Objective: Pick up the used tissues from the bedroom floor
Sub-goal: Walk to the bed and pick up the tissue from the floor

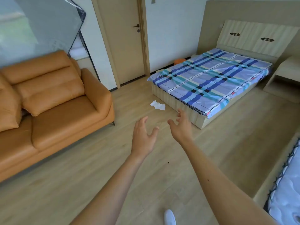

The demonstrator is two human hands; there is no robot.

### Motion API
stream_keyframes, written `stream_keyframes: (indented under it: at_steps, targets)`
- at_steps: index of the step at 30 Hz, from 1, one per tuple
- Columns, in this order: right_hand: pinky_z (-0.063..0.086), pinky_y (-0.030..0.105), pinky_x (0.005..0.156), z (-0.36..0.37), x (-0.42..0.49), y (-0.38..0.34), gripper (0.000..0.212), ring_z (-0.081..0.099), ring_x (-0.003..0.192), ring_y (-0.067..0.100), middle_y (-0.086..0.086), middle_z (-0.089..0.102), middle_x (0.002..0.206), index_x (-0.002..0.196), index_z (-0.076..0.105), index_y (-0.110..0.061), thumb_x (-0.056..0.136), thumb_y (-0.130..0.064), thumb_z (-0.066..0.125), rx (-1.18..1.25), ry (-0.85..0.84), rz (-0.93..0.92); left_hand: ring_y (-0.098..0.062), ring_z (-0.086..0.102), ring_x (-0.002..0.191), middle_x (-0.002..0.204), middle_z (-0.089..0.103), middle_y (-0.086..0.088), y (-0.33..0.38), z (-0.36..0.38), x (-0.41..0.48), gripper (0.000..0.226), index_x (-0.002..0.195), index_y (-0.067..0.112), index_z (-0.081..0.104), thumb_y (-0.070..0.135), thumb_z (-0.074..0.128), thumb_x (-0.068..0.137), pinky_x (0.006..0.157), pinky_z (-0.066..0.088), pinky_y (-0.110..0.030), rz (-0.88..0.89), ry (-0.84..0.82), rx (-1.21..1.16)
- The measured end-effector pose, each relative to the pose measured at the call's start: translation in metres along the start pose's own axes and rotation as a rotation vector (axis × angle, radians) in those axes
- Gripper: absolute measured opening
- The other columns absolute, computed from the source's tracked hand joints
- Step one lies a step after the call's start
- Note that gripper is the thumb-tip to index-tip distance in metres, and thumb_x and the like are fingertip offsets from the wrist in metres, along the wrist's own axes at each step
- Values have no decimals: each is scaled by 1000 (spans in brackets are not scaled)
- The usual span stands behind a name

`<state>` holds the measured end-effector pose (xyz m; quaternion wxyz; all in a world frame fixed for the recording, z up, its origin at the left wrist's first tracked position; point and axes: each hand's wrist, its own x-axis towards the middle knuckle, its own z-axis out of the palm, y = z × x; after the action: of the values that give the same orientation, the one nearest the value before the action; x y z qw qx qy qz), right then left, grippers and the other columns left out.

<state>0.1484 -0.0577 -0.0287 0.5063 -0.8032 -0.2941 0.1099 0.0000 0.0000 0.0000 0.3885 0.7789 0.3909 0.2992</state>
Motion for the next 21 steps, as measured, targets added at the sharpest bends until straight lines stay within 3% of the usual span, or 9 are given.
stream_keyframes:
  at_steps: [7, 21]
  targets:
    - [40, 28, 92, 17, 85, 7, 62, 56, 124, 21, 5, 52, 142, 146, 38, -18, 90, -26, 64, 76, -34, 69, -15, 50, 130, 141, 53, 1, 9, 38, 78, 55, 139, 14, 49, 29, 66, 90, 112, 40, -39, -80, 57, -100]
    - [40, 27, 90, 102, 241, 26, 63, 55, 110, 10, 1, 53, 136, 146, 38, -22, 90, -28, 65, 59, -46, 186, -13, 53, 124, 131, 57, 9, -57, 74, 259, 43, 131, 18, 56, 32, 66, 91, 107, 44, -39, -189, -25, -172]
